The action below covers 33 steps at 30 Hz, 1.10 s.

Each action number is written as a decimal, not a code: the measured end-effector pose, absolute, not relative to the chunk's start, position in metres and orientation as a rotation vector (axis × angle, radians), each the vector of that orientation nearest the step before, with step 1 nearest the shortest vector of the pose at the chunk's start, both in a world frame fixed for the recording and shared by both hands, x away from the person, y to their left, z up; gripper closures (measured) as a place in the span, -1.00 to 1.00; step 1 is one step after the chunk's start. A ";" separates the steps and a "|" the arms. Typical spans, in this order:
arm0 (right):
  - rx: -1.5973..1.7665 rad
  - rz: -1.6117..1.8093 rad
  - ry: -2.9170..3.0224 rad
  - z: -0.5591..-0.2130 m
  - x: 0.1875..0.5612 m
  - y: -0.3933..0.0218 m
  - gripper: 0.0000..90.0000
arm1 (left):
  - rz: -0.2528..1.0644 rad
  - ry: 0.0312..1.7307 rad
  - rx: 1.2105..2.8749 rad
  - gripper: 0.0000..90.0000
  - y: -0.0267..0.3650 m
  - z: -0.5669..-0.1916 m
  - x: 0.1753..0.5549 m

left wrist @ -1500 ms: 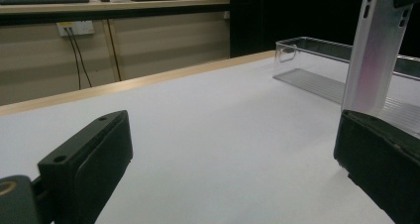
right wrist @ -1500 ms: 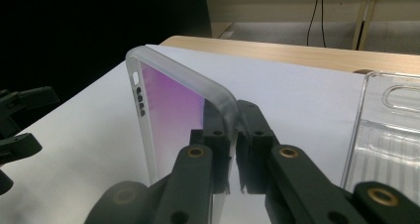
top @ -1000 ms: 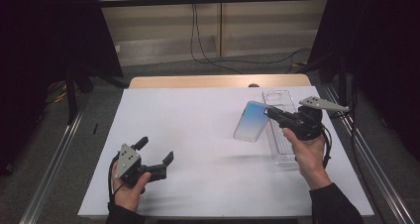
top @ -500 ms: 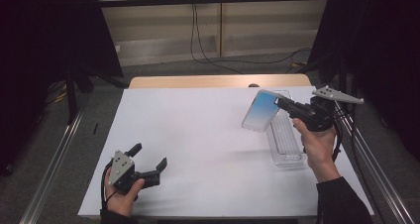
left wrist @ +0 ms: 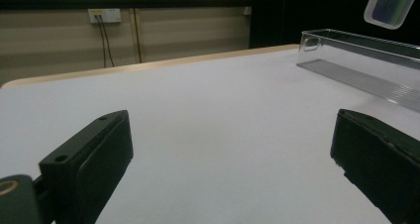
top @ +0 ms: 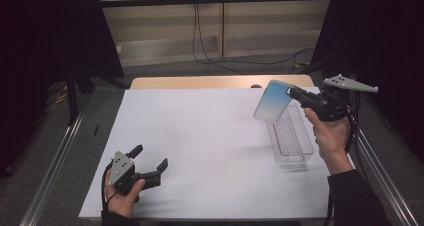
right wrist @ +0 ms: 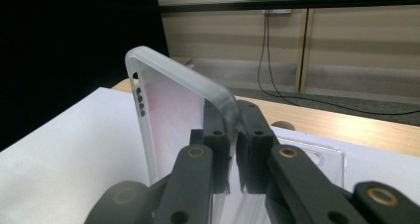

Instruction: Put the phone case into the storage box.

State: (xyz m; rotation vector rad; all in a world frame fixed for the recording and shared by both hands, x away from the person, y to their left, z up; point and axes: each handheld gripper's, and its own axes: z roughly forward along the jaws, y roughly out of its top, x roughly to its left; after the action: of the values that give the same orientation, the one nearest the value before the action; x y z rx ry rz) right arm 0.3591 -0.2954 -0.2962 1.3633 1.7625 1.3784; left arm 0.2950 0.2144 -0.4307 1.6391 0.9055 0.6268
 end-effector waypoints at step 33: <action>1.388 1.214 1.644 -0.302 0.396 -0.322 0.88 | 0.603 0.933 1.644 -0.94 0.216 -0.432 0.295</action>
State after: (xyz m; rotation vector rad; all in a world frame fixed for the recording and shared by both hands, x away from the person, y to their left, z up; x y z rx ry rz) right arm 0.3960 -0.3224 -0.3020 1.3878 1.6438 1.2144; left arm 0.2953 0.2156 -0.4316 1.6437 0.9331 0.6029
